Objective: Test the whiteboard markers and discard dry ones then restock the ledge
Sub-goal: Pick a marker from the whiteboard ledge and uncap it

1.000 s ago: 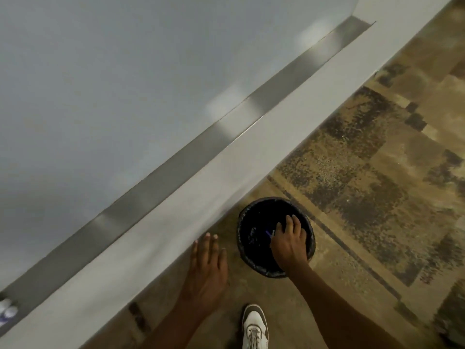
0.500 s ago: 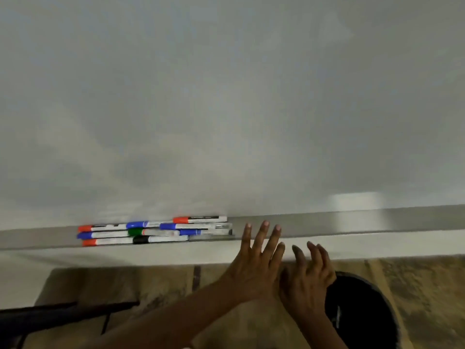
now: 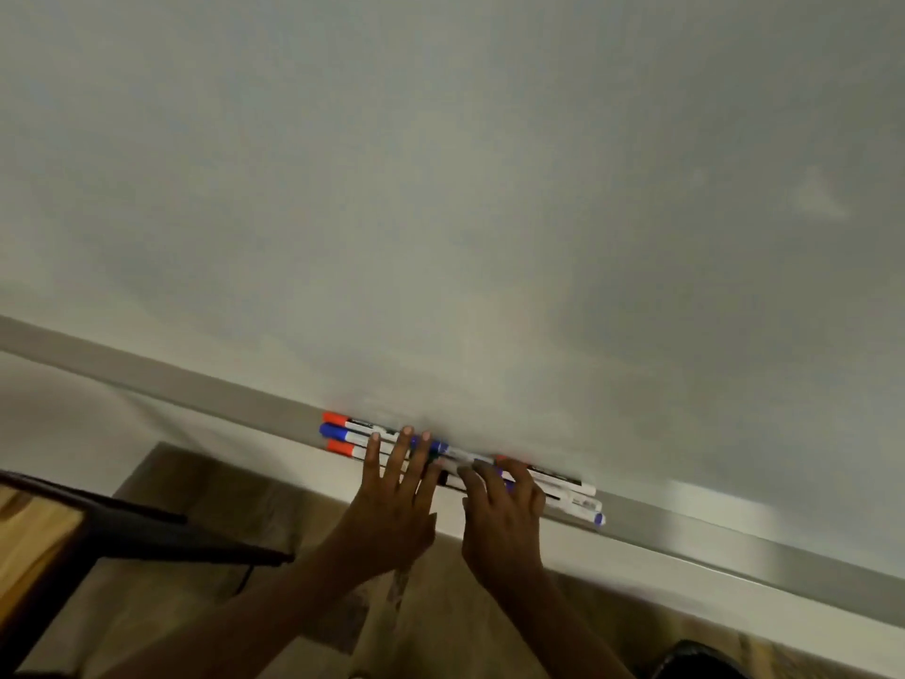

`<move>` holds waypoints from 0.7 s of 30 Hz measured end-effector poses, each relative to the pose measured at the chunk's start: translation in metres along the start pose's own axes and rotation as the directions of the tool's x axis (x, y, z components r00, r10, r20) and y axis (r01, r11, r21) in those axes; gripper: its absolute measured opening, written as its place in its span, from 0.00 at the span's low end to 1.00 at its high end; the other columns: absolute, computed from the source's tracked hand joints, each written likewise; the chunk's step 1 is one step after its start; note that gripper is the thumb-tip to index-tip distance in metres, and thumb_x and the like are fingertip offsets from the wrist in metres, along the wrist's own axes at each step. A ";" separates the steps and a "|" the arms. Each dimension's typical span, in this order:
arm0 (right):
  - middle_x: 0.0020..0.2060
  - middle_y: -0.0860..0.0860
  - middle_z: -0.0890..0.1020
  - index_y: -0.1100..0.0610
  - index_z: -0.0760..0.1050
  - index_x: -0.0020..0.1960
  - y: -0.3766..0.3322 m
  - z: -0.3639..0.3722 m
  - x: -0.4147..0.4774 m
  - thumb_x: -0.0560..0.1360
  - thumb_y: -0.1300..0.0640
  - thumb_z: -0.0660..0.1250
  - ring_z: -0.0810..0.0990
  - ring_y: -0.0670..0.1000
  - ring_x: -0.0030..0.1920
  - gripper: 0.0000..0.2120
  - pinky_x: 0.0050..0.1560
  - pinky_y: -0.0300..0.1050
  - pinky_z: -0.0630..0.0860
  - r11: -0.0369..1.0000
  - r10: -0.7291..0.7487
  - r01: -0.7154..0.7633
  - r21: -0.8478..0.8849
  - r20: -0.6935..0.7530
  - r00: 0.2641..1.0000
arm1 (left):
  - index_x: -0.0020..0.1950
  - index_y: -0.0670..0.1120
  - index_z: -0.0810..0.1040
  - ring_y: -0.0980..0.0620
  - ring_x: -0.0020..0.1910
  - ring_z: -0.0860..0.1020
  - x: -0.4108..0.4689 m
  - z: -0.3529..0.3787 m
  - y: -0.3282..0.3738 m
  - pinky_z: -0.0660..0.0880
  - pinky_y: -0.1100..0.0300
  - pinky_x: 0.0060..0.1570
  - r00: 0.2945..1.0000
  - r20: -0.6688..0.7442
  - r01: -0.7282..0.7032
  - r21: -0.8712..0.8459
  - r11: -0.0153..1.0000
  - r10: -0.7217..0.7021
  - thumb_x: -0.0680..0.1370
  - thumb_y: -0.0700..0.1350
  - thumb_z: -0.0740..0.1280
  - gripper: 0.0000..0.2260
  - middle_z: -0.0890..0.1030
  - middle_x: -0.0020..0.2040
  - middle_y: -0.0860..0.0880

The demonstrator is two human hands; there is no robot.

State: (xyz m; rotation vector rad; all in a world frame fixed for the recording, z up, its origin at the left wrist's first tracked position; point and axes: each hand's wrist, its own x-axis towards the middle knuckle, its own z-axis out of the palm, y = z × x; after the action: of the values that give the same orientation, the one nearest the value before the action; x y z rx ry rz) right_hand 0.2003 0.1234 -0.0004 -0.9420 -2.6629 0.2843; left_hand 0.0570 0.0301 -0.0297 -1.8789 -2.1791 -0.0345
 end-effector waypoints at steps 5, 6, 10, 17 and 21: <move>0.50 0.51 0.83 0.54 0.81 0.52 -0.025 0.018 0.028 0.49 0.58 0.83 0.73 0.58 0.56 0.32 0.47 0.58 0.77 0.997 0.049 -0.042 -0.063 0.109 0.993 | 0.63 0.41 0.77 0.32 0.71 0.61 -0.015 0.007 -0.058 0.51 0.28 0.67 0.992 0.106 0.061 0.035 0.998 -0.064 0.74 0.61 0.60 0.28 0.63 0.71 0.35; 0.51 0.51 0.83 0.54 0.81 0.52 -0.024 0.022 0.030 0.50 0.60 0.82 0.74 0.58 0.56 0.31 0.49 0.57 0.77 0.995 0.064 -0.054 -0.082 0.118 0.991 | 0.62 0.41 0.78 0.32 0.71 0.62 -0.018 0.009 -0.065 0.51 0.28 0.67 0.991 0.121 0.060 0.035 0.998 -0.064 0.74 0.61 0.58 0.28 0.64 0.71 0.35; 0.51 0.51 0.82 0.55 0.80 0.55 -0.021 0.034 0.031 0.56 0.63 0.80 0.77 0.58 0.56 0.28 0.51 0.57 0.75 0.988 0.065 -0.046 -0.145 0.134 0.989 | 0.61 0.41 0.79 0.32 0.70 0.65 -0.026 0.018 -0.077 0.51 0.28 0.67 0.989 0.144 0.037 0.027 0.999 -0.040 0.71 0.61 0.67 0.28 0.69 0.69 0.35; 0.45 0.53 0.82 0.56 0.80 0.51 -0.024 0.043 0.034 0.54 0.65 0.79 0.77 0.58 0.51 0.25 0.48 0.54 0.75 0.963 0.137 -0.094 -0.251 0.157 0.978 | 0.61 0.41 0.78 0.33 0.68 0.68 -0.029 0.017 -0.082 0.55 0.28 0.66 0.994 0.099 0.041 -0.007 0.999 -0.040 0.71 0.60 0.69 0.28 0.72 0.67 0.35; 0.42 0.55 0.80 0.56 0.80 0.49 -0.029 0.043 0.039 0.50 0.67 0.79 0.77 0.59 0.48 0.27 0.45 0.55 0.76 0.949 0.191 -0.148 -0.277 0.135 0.972 | 0.59 0.41 0.79 0.33 0.67 0.70 -0.029 0.015 -0.084 0.57 0.28 0.65 0.996 0.087 0.024 0.000 1.000 -0.024 0.70 0.61 0.69 0.27 0.73 0.66 0.36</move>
State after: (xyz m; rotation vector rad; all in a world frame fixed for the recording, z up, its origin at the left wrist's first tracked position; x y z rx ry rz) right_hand 0.1399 0.1218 -0.0242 -1.2864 -2.8187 0.0396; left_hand -0.0240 -0.0083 -0.0377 -1.8881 -2.2593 0.0417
